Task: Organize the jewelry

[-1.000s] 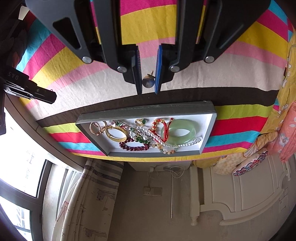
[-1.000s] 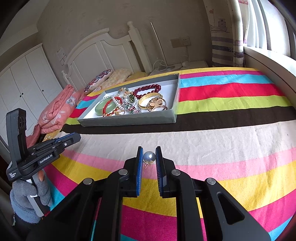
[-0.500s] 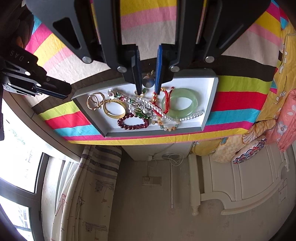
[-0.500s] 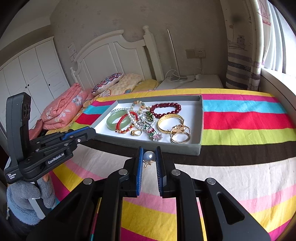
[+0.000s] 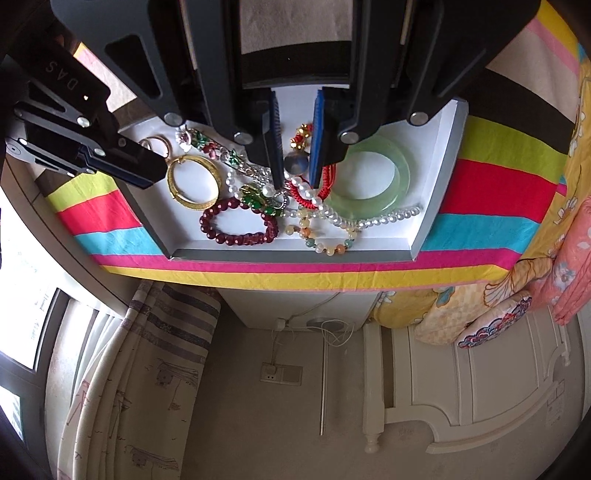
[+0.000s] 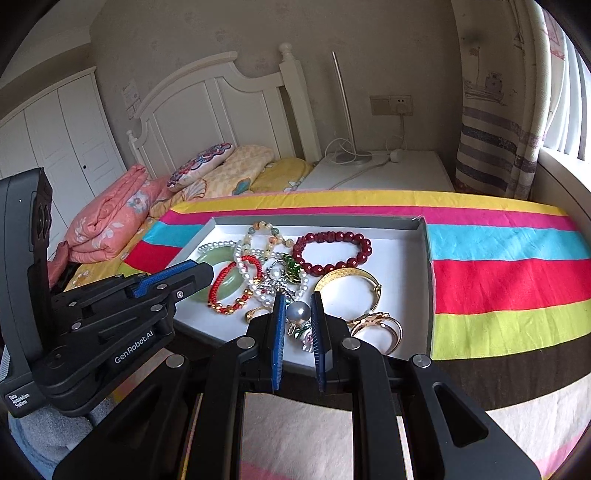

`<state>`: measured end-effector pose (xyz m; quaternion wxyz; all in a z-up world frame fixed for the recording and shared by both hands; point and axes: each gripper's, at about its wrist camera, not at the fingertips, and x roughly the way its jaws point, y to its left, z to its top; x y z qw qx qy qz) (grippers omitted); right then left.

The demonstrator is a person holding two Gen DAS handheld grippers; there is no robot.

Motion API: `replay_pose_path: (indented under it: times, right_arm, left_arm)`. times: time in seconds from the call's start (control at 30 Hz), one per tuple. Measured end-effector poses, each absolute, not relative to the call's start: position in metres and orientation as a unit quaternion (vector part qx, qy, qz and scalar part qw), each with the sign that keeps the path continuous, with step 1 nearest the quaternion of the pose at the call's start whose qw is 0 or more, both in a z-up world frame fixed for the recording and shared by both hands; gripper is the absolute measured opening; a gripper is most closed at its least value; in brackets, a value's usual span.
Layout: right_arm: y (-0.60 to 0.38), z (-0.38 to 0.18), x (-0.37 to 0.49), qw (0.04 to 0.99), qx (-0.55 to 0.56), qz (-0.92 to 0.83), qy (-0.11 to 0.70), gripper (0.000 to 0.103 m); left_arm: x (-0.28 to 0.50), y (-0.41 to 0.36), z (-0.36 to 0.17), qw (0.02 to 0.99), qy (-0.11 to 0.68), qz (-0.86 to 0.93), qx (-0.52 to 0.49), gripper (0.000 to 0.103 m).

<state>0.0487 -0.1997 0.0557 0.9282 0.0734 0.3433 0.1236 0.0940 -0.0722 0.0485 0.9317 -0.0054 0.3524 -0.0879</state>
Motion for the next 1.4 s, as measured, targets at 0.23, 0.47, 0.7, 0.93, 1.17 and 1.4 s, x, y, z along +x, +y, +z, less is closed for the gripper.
replay_pose_path:
  times: [0.23, 0.47, 0.7, 0.93, 1.17, 1.4]
  right_arm:
    - [-0.206, 0.038, 0.062, 0.927, 0.088, 0.107, 0.349, 0.017]
    - [-0.225, 0.044, 0.044, 0.941, 0.122, 0.092, 0.302, 0.057]
    - [-0.219, 0.055, 0.011, 0.963, 0.094, 0.036, 0.249, 0.084]
    - [-0.203, 0.050, 0.021, 0.957, 0.032, -0.037, 0.287, 0.086]
    - [-0.196, 0.043, 0.024, 0.952, 0.018, -0.026, 0.305, 0.086]
    - [-0.201, 0.043, 0.023, 0.951, 0.033, -0.026, 0.306, 0.086]
  left_arm:
    - [0.083, -0.062, 0.045, 0.946, 0.316, -0.073, -0.013, 0.071]
    - [0.056, -0.048, 0.058, 0.968, 0.249, -0.031, -0.020, 0.101]
    - [0.050, -0.047, 0.058, 0.963, 0.269, 0.007, -0.002, 0.101]
    - [0.048, -0.051, 0.054, 0.962, 0.273, -0.001, 0.010, 0.101]
    - [0.050, -0.048, 0.052, 0.960, 0.281, -0.001, 0.002, 0.101]
    - [0.050, -0.048, 0.051, 0.959, 0.285, -0.003, 0.002, 0.101]
